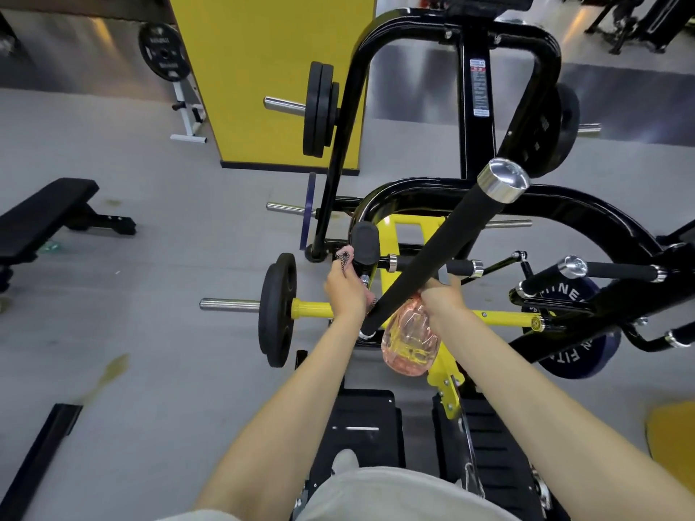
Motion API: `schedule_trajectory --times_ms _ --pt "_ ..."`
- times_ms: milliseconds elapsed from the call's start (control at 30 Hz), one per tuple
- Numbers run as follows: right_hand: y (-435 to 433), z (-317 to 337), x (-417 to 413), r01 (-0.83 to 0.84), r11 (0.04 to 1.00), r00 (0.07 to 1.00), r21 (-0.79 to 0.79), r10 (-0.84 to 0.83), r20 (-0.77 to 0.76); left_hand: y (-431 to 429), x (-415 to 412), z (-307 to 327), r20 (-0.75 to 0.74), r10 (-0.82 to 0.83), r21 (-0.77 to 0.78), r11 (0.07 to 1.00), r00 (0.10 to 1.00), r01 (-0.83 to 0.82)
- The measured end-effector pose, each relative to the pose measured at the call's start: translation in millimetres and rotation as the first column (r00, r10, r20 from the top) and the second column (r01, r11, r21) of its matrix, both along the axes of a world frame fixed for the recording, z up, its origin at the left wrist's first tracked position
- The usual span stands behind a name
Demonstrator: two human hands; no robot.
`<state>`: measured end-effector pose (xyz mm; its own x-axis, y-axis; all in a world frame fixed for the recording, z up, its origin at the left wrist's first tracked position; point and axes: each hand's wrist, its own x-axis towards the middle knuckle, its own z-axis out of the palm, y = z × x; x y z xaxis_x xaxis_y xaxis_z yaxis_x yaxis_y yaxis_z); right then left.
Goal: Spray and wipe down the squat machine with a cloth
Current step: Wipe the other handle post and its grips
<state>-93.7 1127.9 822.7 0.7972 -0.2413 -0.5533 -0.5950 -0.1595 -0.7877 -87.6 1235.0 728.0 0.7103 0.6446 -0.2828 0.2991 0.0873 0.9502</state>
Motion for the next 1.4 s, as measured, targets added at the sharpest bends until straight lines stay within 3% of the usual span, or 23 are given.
schedule_trajectory --times_ms 167,267,367,467,533,633,767,833,867,933,1000,1200,1300,1400 --pt "-1.0 -4.1 2.6 0.002 0.999 1.000 0.043 -0.002 0.009 -0.6 -26.1 -5.0 -0.064 -0.107 0.255 0.959 0.992 0.120" --pt "-4.3 -6.6 4.8 -0.016 0.999 1.000 0.037 0.015 0.025 10.9 -38.8 16.0 0.040 -0.209 0.356 0.917 0.977 0.182" --pt "-5.4 -3.6 4.6 -0.037 0.999 0.999 0.034 0.036 0.025 26.3 -15.5 39.5 0.145 -0.210 0.485 0.867 0.967 0.115" --pt "-8.5 -1.7 4.3 -0.041 0.997 0.999 0.064 0.039 0.033 36.5 38.8 39.8 0.021 -0.359 0.521 0.800 0.933 0.297" --pt "-10.9 0.3 4.3 -0.055 0.996 0.998 0.067 0.052 0.041 34.5 68.9 33.3 -0.109 -0.458 0.542 0.717 0.882 0.439" --pt "-13.0 0.1 3.2 -0.085 0.993 0.995 0.078 0.080 0.058 27.3 93.8 31.6 -0.299 -0.411 0.633 0.590 0.861 0.502" --pt "-11.3 -4.4 4.9 -0.064 0.996 0.996 0.057 0.060 0.060 26.4 111.2 50.6 -0.559 -0.464 0.581 0.371 0.687 0.724" --pt "-10.0 -6.7 6.2 -0.075 0.996 0.995 0.042 0.072 0.067 19.2 109.3 61.6 -0.698 -0.458 0.553 0.144 0.550 0.821" --pt "-10.2 -7.6 7.2 -0.071 0.996 0.995 0.046 0.068 0.069 12.9 105.1 64.9 -0.764 -0.413 0.553 -0.022 0.496 0.833" --pt "-8.5 -6.4 5.3 -0.067 0.996 0.996 0.057 0.063 0.064 4.2 88.4 61.5 -0.840 -0.286 0.539 -0.353 0.461 0.764" --pt "-10.1 -5.6 5.2 -0.045 0.996 0.996 0.074 0.039 0.079 5.6 80.8 43.2 -0.831 -0.282 0.551 -0.538 0.480 0.638" --pt "-8.7 -5.6 2.8 -0.055 0.997 0.996 0.049 0.051 0.077 30.0 61.1 25.0 -0.765 -0.499 0.639 -0.665 0.407 0.386" --pt "-10.3 -4.1 3.0 -0.047 0.996 0.998 0.070 0.043 0.048 42.4 46.4 23.6 -0.698 -0.607 0.713 -0.641 0.379 0.285" --pt "-12.0 -4.7 3.7 -0.069 0.996 0.996 0.056 0.065 0.063 59.2 33.8 11.9 -0.635 -0.649 0.759 -0.626 0.420 0.180"
